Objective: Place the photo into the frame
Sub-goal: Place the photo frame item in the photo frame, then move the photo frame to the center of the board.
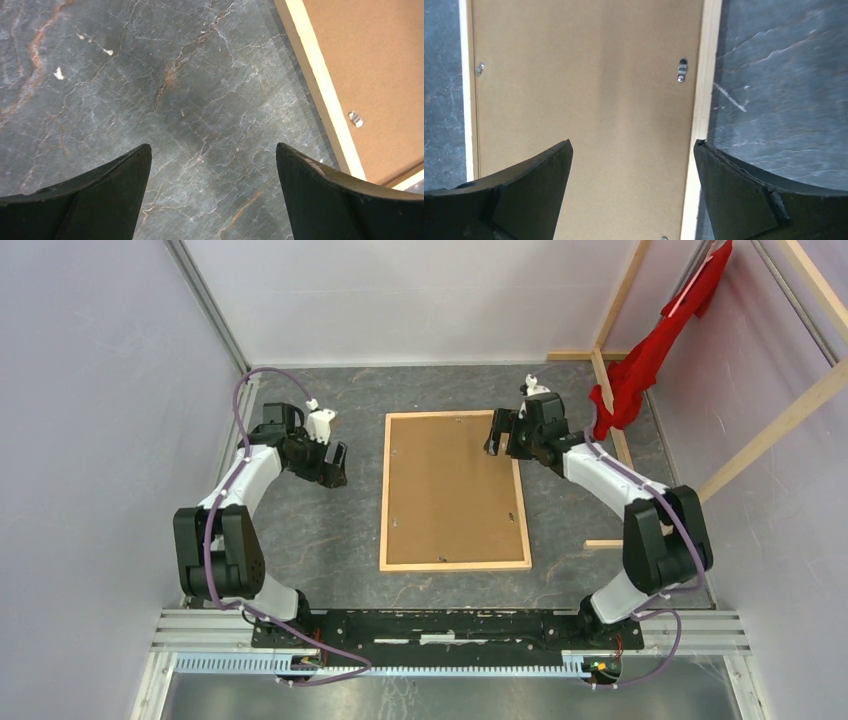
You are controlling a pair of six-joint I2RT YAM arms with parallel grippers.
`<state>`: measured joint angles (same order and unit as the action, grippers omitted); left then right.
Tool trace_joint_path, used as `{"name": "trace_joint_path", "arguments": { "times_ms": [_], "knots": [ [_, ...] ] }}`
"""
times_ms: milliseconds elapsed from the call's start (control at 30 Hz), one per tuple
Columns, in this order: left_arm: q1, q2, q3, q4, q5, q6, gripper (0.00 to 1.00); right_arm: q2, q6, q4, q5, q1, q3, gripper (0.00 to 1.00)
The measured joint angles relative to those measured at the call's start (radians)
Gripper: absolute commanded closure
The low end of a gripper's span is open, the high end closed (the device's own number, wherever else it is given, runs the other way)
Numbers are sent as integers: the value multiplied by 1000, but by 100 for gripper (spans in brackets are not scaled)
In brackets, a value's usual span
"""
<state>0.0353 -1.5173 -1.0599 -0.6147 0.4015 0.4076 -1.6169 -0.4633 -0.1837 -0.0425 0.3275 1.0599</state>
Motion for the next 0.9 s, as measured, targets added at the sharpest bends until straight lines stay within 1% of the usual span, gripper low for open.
{"name": "trace_joint_path", "arguments": {
  "times_ms": [167,233,300,400,500,600,733,900],
  "knots": [
    [-35,-54,-11,24,5,-64,0,79,57,-42,22,-18,16,2],
    [-60,-80,-17,35,19,-81,0,96,66,-29,13,-39,-16,2],
    [-76,-100,-19,50,28,-86,0,125,66,2,-15,-66,-94,2],
    [-87,-122,-20,72,49,-89,2,178,58,41,-87,-116,-278,2],
    [-86,-141,-21,93,71,-89,5,196,37,65,-160,-139,-406,2],
    [-86,-175,-27,106,99,-89,6,237,4,172,-250,-137,-472,2],
    [-86,-209,-30,116,131,-89,8,235,-48,246,-320,-114,-519,2],
    [-81,-214,-30,117,162,-89,14,218,-90,294,-320,-53,-522,2]
  ]
}}
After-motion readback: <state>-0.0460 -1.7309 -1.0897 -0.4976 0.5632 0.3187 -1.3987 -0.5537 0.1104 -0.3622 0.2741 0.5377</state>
